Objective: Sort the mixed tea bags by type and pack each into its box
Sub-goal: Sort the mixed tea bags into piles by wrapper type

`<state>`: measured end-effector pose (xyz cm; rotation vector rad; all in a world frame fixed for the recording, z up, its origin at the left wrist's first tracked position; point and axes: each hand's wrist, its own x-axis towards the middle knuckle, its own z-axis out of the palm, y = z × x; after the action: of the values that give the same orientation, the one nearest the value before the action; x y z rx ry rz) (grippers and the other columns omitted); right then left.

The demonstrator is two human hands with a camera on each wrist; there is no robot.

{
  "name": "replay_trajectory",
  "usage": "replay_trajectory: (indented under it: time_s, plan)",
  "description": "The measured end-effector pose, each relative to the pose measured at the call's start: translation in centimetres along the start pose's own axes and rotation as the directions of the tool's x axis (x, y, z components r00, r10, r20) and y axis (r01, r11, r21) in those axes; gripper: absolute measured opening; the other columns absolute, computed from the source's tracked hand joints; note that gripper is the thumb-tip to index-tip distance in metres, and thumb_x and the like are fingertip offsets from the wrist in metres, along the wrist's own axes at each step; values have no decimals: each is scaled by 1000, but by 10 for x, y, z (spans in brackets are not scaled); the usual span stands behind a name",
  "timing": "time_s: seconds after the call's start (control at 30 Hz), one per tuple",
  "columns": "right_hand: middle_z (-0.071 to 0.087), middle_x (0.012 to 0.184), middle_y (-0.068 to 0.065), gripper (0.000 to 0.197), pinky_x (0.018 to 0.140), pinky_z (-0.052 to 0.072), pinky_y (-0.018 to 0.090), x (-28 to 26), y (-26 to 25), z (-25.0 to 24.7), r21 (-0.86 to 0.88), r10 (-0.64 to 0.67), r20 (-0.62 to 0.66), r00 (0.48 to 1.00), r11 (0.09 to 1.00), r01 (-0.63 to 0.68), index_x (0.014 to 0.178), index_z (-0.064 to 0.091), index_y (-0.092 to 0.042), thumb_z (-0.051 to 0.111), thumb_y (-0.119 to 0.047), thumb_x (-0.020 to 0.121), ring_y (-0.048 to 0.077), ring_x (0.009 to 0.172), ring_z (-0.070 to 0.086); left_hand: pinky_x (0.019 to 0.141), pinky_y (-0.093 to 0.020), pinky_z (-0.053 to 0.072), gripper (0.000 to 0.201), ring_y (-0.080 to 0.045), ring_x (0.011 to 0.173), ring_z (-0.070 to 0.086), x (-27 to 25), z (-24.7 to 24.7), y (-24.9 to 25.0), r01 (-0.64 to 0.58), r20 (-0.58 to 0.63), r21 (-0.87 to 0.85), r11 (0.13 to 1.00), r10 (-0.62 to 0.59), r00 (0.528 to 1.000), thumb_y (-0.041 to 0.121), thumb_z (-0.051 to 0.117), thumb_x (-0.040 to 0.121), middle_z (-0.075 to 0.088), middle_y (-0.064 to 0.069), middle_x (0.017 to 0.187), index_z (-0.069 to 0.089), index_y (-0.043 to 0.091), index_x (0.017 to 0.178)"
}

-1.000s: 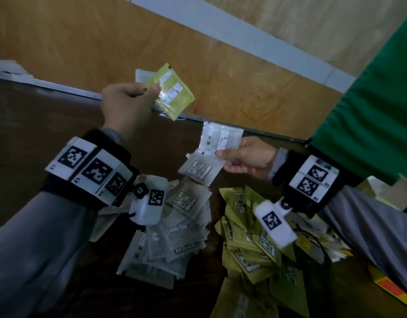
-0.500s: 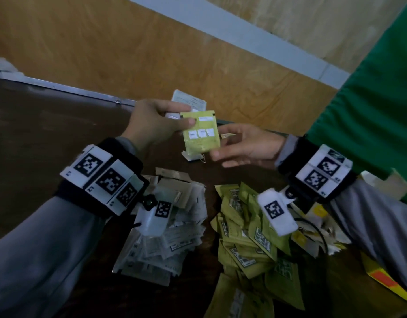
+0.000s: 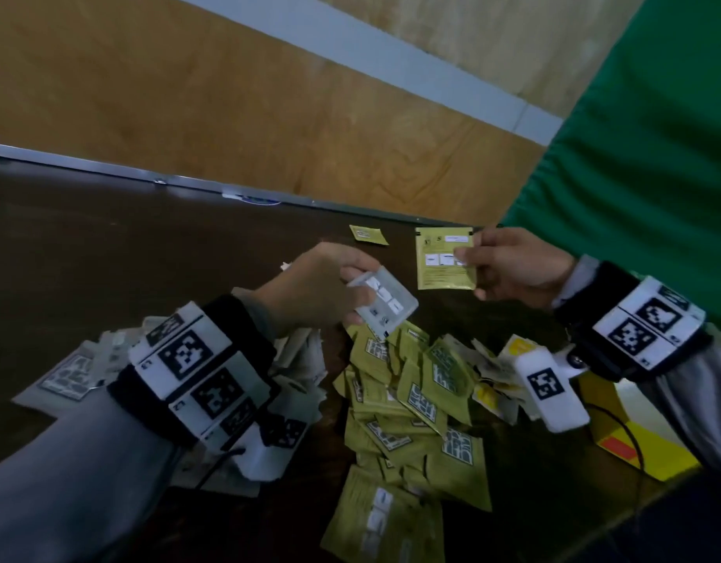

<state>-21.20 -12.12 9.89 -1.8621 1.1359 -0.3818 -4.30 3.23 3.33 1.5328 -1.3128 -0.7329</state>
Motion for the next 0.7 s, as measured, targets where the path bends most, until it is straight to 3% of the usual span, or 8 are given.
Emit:
replay_trajectory:
  time_s: [0.07, 0.13, 0.2, 0.33, 0.4, 0.47, 0.6, 0.7]
  plan:
    - [58, 76, 8, 17, 47, 46, 23, -2, 9, -10, -7, 26, -15, 1000, 1000, -26, 75, 52, -15, 60, -16, 90, 14, 60, 50, 53, -13, 53, 32, -4, 58, 62, 0, -2, 0, 4, -15, 118, 993, -2, 1000, 3, 58, 91, 60, 0, 94, 59, 5, 123]
    - [57, 78, 10, 14, 46, 45, 22, -5, 16, -15, -20, 33, -10, 999, 999, -33, 77, 55, -15, 60, -16, 89, 15, 61, 49, 61, -13, 49, 30, -6, 72, 60, 0, -16, -1, 8, -40, 285, 958, 4, 999, 4, 54, 92, 63, -5, 107, 63, 8, 120]
    - [61, 78, 9, 9, 45, 44, 20, -8, 22, -16, -28, 35, 6, 999, 999, -35, 83, 59, -13, 57, -16, 92, 14, 61, 51, 75, -20, 47, 28, -12, 88, 60, -3, -31, -3, 87, -34, 376, 923, -80, 996, 9, 49, 95, 65, -4, 114, 67, 11, 116]
    - [69, 81, 8, 14, 45, 43, 17, -11, 31, -13, -11, 37, 104, 994, 999, -36, 99, 64, -6, 55, -15, 93, 10, 59, 58, 87, -29, 43, 28, -21, 97, 61, -6, -49, -8, 225, -62, 656, 721, -245, 967, 21, 56, 92, 66, -6, 116, 67, 18, 118]
    - [67, 71, 6, 10, 43, 44, 17, -11, 36, -7, 20, 45, 134, 990, 999, -48, 90, 66, -7, 57, -11, 91, 9, 51, 57, 94, -32, 44, 33, -21, 107, 59, -4, -53, -10, 241, -113, 630, 739, -221, 969, 26, 61, 90, 63, -5, 122, 63, 18, 122]
    - [63, 61, 3, 6, 41, 45, 17, -10, 39, 2, -1, 45, 170, 984, 999, -46, 86, 66, -7, 60, -7, 88, 8, 48, 55, 94, -30, 41, 32, -14, 106, 56, -2, -57, -11, 223, -189, 501, 837, -146, 971, 28, 61, 90, 62, -1, 121, 61, 18, 121]
    - [67, 78, 1, 6, 43, 45, 16, 9, 31, 19, -282, 68, 204, 977, 959, -8, 92, 66, -13, 63, -10, 87, 7, 60, 61, 77, -17, 37, 24, -9, 99, 53, -5, -77, -8, 145, -351, 267, 953, -44, 935, 22, 57, 92, 59, 4, 109, 63, 19, 116]
    - [68, 88, 3, 4, 47, 46, 18, 48, 18, 29, -412, 42, 113, 993, 911, 8, 92, 64, -16, 63, -17, 88, 9, 66, 61, 87, -26, 40, 27, -14, 108, 51, -9, -93, -8, 128, -448, 127, 984, -58, 892, 19, 56, 93, 57, 1, 115, 61, 16, 119]
